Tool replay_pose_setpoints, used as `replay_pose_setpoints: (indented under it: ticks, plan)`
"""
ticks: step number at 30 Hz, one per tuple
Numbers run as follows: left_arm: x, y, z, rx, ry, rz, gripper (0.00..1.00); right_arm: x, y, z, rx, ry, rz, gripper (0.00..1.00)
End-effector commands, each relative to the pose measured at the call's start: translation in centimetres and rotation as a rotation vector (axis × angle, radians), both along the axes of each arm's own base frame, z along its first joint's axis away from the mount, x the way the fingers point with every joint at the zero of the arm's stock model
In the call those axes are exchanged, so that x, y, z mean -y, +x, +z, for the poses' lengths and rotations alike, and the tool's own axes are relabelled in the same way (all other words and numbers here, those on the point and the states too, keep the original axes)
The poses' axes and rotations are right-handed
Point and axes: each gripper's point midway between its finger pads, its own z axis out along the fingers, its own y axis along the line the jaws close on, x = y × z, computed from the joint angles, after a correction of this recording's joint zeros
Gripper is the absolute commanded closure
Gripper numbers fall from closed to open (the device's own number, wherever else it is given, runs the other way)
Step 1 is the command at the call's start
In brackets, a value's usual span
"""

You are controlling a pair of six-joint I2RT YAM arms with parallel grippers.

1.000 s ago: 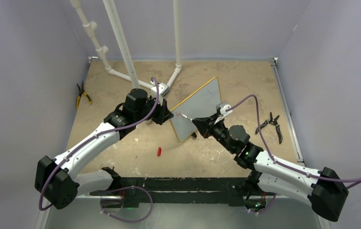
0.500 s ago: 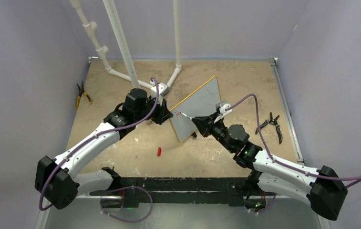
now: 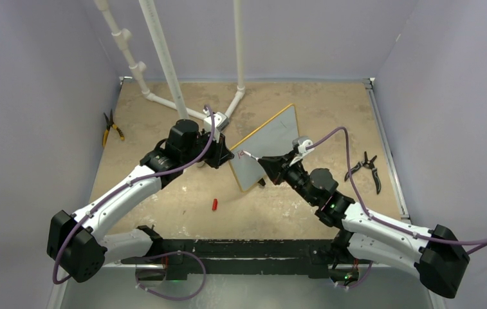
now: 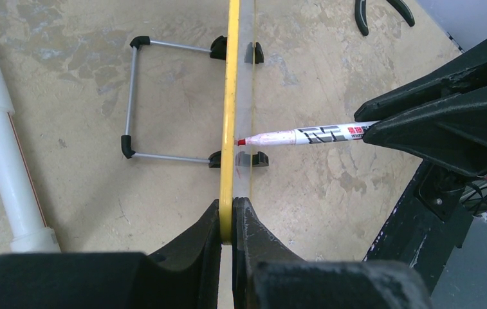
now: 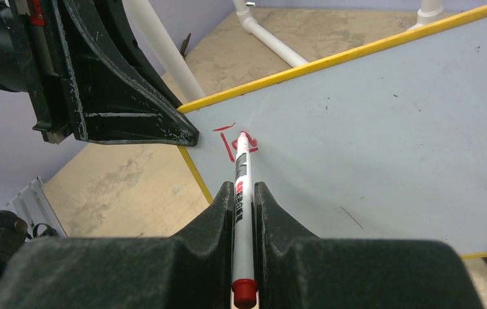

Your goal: Write a sentence on the whiteboard

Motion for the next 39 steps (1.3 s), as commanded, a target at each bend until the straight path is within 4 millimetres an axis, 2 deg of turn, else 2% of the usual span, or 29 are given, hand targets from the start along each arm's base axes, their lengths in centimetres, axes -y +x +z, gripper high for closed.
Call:
replay_pose_setpoints:
  ticks: [1,7,10,14,24,33,39]
  plan:
    - [0.3,-0.2,-0.4,0.015,0.013,-0.035,1.0,-0.6,0.1,2.4,0.051,0.047,0.016,1.0]
    - [0.2,-0.1,-0.3,0.017,0.013,-0.031,1.0,1.1,-0.2,3.1,0.043,0.08,-0.035,1.0]
    - [0.3,-0.2,-0.3,0.017,0.011,-0.034,1.0,2.0,-0.2,2.7,0.014,0.082,-0.072,1.0]
    - [0.3,-0.2,-0.2,0.018,0.009,-0.035,1.0,2.1,0.0,1.3,-0.019,0.049,-0.086,1.0]
    - [0.3,-0.2,-0.3,0.017,0.01,-0.038,1.0,1.6,0.4,1.2,-0.009,0.046,-0.084,1.0]
    - [0.4,-0.3,-0.4,0.014,0.01,-0.042,1.0,1.9,1.0,1.4,-0.002,0.048,-0.119,1.0]
    - [0.4,-0.3,-0.4,0.013,0.01,-0.046,1.0,1.2,1.1,1.6,0.012,0.035,-0.094,1.0]
